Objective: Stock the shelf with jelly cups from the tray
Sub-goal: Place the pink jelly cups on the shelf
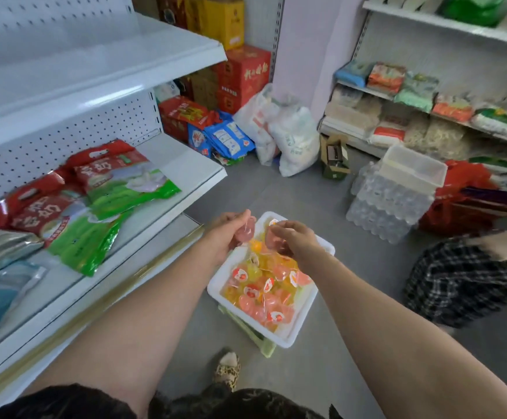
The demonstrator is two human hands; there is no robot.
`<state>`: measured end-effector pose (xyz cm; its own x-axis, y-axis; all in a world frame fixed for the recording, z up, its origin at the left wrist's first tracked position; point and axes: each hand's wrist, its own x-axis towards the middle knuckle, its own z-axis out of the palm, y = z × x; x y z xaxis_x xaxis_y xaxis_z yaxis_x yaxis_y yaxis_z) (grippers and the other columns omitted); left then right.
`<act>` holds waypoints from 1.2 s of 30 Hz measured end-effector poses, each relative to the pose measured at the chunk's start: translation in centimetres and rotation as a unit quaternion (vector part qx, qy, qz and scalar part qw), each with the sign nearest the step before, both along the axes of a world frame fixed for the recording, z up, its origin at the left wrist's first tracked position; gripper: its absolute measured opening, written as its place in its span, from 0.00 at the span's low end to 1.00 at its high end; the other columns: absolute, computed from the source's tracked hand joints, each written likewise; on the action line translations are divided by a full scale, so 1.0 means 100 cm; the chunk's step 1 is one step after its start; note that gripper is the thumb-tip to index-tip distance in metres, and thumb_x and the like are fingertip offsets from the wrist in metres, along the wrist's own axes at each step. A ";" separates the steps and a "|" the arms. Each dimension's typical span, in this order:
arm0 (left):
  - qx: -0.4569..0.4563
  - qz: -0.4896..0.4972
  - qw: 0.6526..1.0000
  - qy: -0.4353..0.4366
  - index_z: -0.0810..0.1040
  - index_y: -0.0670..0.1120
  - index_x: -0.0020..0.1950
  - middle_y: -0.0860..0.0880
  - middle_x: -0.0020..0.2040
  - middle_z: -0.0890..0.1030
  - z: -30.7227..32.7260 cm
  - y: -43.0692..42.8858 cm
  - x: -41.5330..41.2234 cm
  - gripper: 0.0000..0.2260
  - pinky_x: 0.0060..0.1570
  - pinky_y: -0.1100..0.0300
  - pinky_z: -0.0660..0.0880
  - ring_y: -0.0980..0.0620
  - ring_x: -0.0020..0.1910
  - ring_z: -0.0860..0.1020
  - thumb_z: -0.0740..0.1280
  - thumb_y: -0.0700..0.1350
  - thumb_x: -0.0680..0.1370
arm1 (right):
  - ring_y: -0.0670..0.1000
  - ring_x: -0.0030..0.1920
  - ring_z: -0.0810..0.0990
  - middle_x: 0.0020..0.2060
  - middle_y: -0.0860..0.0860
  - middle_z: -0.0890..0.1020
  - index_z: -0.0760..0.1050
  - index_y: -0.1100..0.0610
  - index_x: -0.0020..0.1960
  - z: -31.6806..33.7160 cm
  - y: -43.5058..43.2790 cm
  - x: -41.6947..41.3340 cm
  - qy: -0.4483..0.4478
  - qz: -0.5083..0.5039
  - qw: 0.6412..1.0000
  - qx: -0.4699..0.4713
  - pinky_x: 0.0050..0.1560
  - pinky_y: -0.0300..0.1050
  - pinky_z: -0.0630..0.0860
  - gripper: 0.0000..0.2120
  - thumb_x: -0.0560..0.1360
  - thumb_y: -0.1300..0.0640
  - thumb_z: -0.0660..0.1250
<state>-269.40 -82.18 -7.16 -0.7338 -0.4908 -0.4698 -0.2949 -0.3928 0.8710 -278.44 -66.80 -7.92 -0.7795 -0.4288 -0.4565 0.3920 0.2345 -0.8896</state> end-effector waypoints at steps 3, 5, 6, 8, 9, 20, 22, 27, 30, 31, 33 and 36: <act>-0.025 0.038 0.999 0.030 0.74 0.49 0.41 0.44 0.51 0.84 0.033 -0.001 0.027 0.10 0.48 0.51 0.79 0.47 0.44 0.80 0.75 0.48 0.73 | 0.51 0.34 0.82 0.43 0.54 0.83 0.75 0.56 0.58 0.034 -0.003 0.015 0.057 0.026 0.998 -0.027 0.41 0.48 0.78 0.17 0.72 0.58 0.76; -0.036 0.058 0.997 0.044 0.75 0.49 0.40 0.43 0.53 0.84 0.058 -0.004 0.047 0.10 0.55 0.44 0.79 0.45 0.47 0.81 0.77 0.47 0.71 | 0.55 0.43 0.84 0.50 0.56 0.83 0.73 0.54 0.60 0.058 -0.006 0.025 0.096 0.058 0.993 -0.042 0.43 0.49 0.80 0.19 0.72 0.59 0.75; -0.044 0.069 0.996 0.046 0.76 0.48 0.40 0.43 0.53 0.84 0.068 -0.007 0.056 0.11 0.54 0.44 0.79 0.45 0.46 0.81 0.78 0.47 0.70 | 0.57 0.46 0.84 0.52 0.57 0.82 0.73 0.53 0.60 0.070 -0.008 0.031 0.112 0.070 0.990 -0.051 0.41 0.48 0.80 0.19 0.72 0.59 0.75; -0.072 0.083 0.993 0.042 0.79 0.48 0.43 0.43 0.52 0.84 0.090 -0.013 0.073 0.13 0.53 0.47 0.80 0.45 0.46 0.82 0.80 0.49 0.66 | 0.57 0.48 0.83 0.52 0.57 0.80 0.71 0.52 0.60 0.095 -0.012 0.041 0.138 0.085 0.984 -0.072 0.40 0.45 0.79 0.20 0.73 0.60 0.75; -0.088 0.085 0.992 0.042 0.80 0.49 0.45 0.44 0.51 0.85 0.101 -0.016 0.080 0.15 0.54 0.46 0.80 0.45 0.48 0.83 0.80 0.49 0.65 | 0.56 0.49 0.82 0.52 0.56 0.79 0.70 0.52 0.61 0.107 -0.015 0.046 0.151 0.093 0.981 -0.081 0.39 0.44 0.80 0.21 0.73 0.60 0.75; -0.210 0.185 0.954 0.109 0.78 0.47 0.51 0.44 0.50 0.83 0.217 -0.054 0.183 0.14 0.37 0.58 0.80 0.47 0.46 0.82 0.78 0.42 0.69 | 0.50 0.48 0.80 0.53 0.52 0.79 0.72 0.51 0.61 0.218 -0.085 0.100 0.302 0.195 0.923 -0.137 0.39 0.42 0.82 0.20 0.72 0.60 0.75; -0.225 0.206 0.945 0.118 0.77 0.47 0.54 0.44 0.50 0.82 0.234 -0.062 0.206 0.17 0.39 0.57 0.80 0.49 0.43 0.82 0.78 0.42 0.69 | 0.50 0.48 0.81 0.56 0.55 0.79 0.72 0.53 0.62 0.234 -0.103 0.115 0.313 0.221 0.911 -0.153 0.38 0.40 0.82 0.21 0.72 0.60 0.75; -0.252 0.249 0.928 0.116 0.73 0.45 0.62 0.48 0.51 0.80 0.263 -0.086 0.277 0.24 0.54 0.53 0.79 0.52 0.48 0.81 0.78 0.42 0.70 | 0.52 0.52 0.81 0.57 0.54 0.78 0.71 0.52 0.66 0.271 -0.147 0.168 0.329 0.288 0.881 -0.180 0.49 0.46 0.83 0.26 0.72 0.54 0.76; -0.270 0.282 0.914 0.108 0.72 0.45 0.63 0.48 0.54 0.78 0.274 -0.102 0.322 0.25 0.54 0.53 0.79 0.52 0.50 0.79 0.78 0.43 0.70 | 0.53 0.52 0.81 0.57 0.55 0.77 0.70 0.54 0.67 0.287 -0.178 0.207 0.324 0.325 0.865 -0.201 0.54 0.55 0.81 0.25 0.72 0.56 0.75; -0.275 0.295 0.909 0.104 0.72 0.45 0.63 0.48 0.53 0.77 0.277 -0.110 0.338 0.25 0.54 0.53 0.80 0.52 0.50 0.79 0.78 0.42 0.70 | 0.52 0.51 0.81 0.57 0.55 0.77 0.70 0.54 0.66 0.291 -0.189 0.222 0.323 0.338 0.860 -0.204 0.55 0.55 0.81 0.25 0.73 0.57 0.75; -0.279 0.320 0.900 0.099 0.72 0.44 0.63 0.49 0.52 0.77 0.283 -0.124 0.370 0.25 0.53 0.53 0.80 0.53 0.48 0.79 0.78 0.41 0.71 | 0.51 0.50 0.81 0.56 0.55 0.77 0.70 0.55 0.66 0.298 -0.210 0.254 0.315 0.363 0.851 -0.213 0.53 0.53 0.82 0.25 0.73 0.58 0.75; -0.290 0.350 0.887 0.088 0.71 0.45 0.63 0.50 0.50 0.76 0.289 -0.152 0.422 0.24 0.52 0.55 0.80 0.55 0.46 0.78 0.77 0.42 0.71 | 0.52 0.50 0.81 0.53 0.53 0.77 0.70 0.55 0.66 0.304 -0.247 0.307 0.306 0.396 0.837 -0.221 0.52 0.51 0.82 0.25 0.72 0.58 0.75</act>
